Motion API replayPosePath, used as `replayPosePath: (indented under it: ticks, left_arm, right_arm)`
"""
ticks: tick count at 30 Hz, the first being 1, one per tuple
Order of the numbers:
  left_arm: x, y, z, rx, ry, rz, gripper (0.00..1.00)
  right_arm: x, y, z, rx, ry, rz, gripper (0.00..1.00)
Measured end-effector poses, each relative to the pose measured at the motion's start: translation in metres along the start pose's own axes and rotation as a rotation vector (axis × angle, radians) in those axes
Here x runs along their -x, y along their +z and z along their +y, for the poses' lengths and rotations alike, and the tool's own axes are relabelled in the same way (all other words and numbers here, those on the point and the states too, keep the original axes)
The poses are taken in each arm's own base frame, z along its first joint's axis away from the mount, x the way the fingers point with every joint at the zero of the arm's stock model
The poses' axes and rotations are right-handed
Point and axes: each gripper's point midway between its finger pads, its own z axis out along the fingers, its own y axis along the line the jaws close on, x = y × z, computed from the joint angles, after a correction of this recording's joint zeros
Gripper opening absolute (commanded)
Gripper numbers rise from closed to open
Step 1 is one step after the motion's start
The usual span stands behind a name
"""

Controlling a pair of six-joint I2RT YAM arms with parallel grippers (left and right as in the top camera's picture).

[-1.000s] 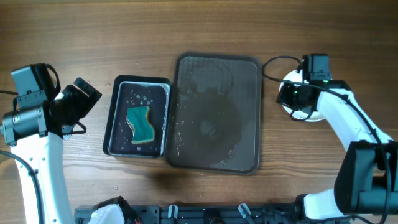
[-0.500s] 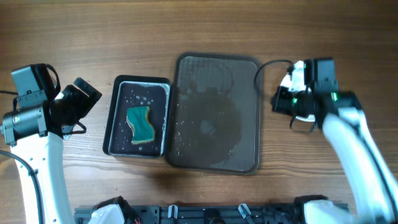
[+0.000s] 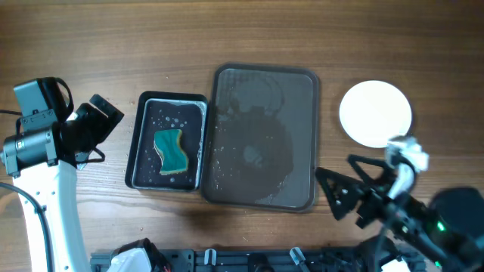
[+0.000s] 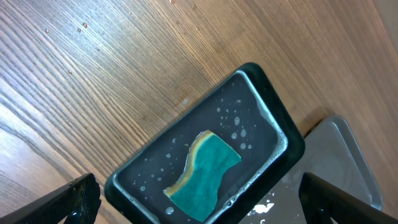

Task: Clean dirty plates on tray and stack at the side

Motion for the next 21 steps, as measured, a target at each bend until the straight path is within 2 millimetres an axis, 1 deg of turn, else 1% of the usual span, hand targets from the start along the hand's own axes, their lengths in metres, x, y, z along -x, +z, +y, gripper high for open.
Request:
replayPosePath:
  ticks: [4, 7, 9, 11, 14, 15, 16, 18, 21]
  left_arm:
    - [0.000, 0.000, 0.000, 0.000, 0.000, 0.000, 1.00]
    - [0.000, 0.000, 0.000, 0.000, 0.000, 0.000, 1.00]
    - [0.000, 0.000, 0.000, 0.000, 0.000, 0.000, 1.00]
    - [0.000, 0.000, 0.000, 0.000, 0.000, 0.000, 1.00]
    - [0.000, 0.000, 0.000, 0.000, 0.000, 0.000, 1.00]
    - [0.000, 0.000, 0.000, 0.000, 0.000, 0.000, 1.00]
    - [0.000, 0.000, 0.000, 0.000, 0.000, 0.001, 1.00]
    - [0.000, 0.000, 0.000, 0.000, 0.000, 0.000, 1.00]
    - [0.000, 0.000, 0.000, 0.000, 0.000, 0.000, 1.00]
  right_arm:
    - [0.015, -0.015, -0.016, -0.103, -0.038, -0.120, 1.00]
    - [0.027, -0.020, -0.037, -0.224, -0.060, -0.191, 1.00]
    - [0.032, -0.020, -0.054, -0.310, -0.058, -0.231, 1.00]
    - [0.032, -0.019, -0.082, -0.429, -0.038, -0.257, 1.00]
    - [0.022, -0.018, -0.121, -0.575, 0.011, -0.263, 1.00]
    - [0.021, -0.018, -0.135, -0.618, 0.031, -0.285, 1.00]
    - [0.025, -0.018, -0.145, -0.641, 0.045, -0.333, 1.00]
    - [0.031, -0.018, -0.156, -0.655, 0.047, -0.411, 1.00]
    - [0.039, -0.015, -0.159, -0.603, -0.022, -0.518, 1.00]
